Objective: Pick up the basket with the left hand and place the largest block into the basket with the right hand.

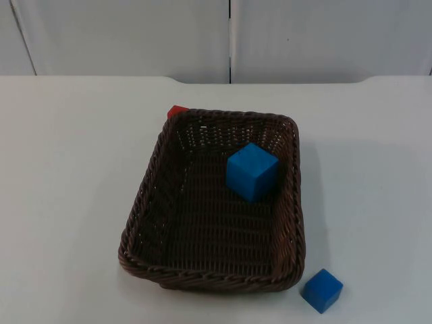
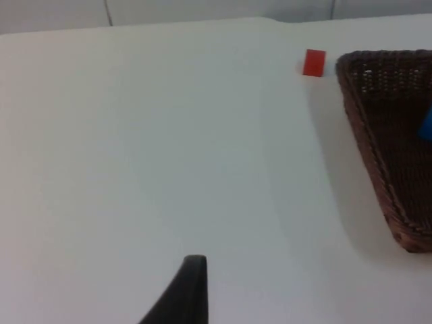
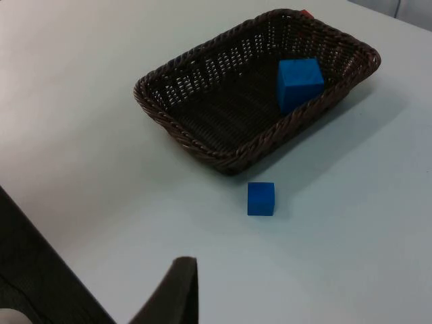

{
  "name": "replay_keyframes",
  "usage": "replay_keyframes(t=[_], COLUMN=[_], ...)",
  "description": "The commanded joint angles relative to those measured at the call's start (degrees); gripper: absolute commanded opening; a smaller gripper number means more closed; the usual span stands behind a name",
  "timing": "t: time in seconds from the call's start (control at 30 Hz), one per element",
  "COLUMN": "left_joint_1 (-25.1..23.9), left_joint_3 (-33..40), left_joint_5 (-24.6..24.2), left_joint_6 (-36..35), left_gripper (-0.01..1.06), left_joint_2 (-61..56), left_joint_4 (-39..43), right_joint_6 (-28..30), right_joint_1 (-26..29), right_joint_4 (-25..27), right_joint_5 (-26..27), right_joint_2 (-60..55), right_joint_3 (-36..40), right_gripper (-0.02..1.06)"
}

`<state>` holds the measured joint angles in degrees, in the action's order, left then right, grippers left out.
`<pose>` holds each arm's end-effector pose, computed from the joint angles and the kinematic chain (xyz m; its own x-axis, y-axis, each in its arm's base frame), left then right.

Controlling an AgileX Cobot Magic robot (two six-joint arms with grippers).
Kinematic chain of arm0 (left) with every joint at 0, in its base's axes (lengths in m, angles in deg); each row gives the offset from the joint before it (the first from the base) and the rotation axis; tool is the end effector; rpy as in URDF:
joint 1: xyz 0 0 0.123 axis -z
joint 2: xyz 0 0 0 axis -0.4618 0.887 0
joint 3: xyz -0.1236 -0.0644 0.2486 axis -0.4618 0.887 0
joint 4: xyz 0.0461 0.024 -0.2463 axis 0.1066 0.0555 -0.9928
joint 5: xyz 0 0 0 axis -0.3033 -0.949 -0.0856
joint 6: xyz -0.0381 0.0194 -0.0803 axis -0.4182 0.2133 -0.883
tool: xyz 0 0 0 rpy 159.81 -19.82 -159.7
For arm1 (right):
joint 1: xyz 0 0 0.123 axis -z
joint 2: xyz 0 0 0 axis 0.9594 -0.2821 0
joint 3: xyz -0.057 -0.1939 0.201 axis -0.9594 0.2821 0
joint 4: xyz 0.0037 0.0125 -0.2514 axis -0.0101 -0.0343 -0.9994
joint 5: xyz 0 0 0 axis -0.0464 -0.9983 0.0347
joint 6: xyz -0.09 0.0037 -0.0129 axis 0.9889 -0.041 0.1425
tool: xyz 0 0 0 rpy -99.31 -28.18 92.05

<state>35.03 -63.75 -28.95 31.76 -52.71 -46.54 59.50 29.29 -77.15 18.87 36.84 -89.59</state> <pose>-0.0048 -0.0010 0.2762 -0.4709 0.0266 -0.8818 0.1293 0.9908 -0.0391 -0.0044 -0.0061 0.2796 -0.3316 -0.3338 -0.8824 -0.6927 0.7212 -0.0125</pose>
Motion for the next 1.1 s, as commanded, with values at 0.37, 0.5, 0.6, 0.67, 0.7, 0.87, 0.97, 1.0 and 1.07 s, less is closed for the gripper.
replay_keyframes(t=[0.37,0.5,0.6,0.67,0.7,0.87,0.97,1.0,1.07], left_joint_1=[-7.6,-7.6,-7.6,-7.6,-7.6,-7.6,-7.6,-7.6,-7.6], left_joint_3=[0.2,0.2,0.2,0.2,0.2,0.2,0.2,0.2,0.2], left_joint_5=[-0.1,-0.1,-0.1,-0.1,-0.1,-0.1,-0.1,-0.1,-0.1], left_joint_6=[-0.3,-0.3,-0.3,-0.3,-0.3,-0.3,-0.3,-0.3,-0.3], left_gripper=[1.05,1.05,1.05,1.05,1.05,1.05,1.05,1.05,1.05], left_joint_2=[-0.2,-0.2,-0.2,-0.2,-0.2,-0.2,-0.2,-0.2,-0.2], left_joint_4=[0.1,0.1,0.1,0.1,0.1,0.1,0.1,0.1,0.1], right_joint_6=[0.3,0.3,0.3,0.0,0.0,0.0,-0.3,-0.3,-0.3], right_joint_1=[-0.2,-0.2,-0.2,-0.1,0.0,3.2,6.6,6.6,9.3], right_joint_4=[0.2,0.2,0.2,0.2,0.2,0.2,0.2,0.2,0.2], right_joint_5=[0.7,0.7,0.7,0.7,0.7,0.7,0.7,0.7,0.7], right_joint_2=[0.2,0.2,0.2,0.2,0.2,0.2,0.2,0.2,0.2], right_joint_3=[0.2,0.2,0.2,0.2,0.2,0.2,0.2,0.2,0.2], right_gripper=[1.05,1.05,1.05,1.05,1.05,1.05,1.05,1.05,1.05])
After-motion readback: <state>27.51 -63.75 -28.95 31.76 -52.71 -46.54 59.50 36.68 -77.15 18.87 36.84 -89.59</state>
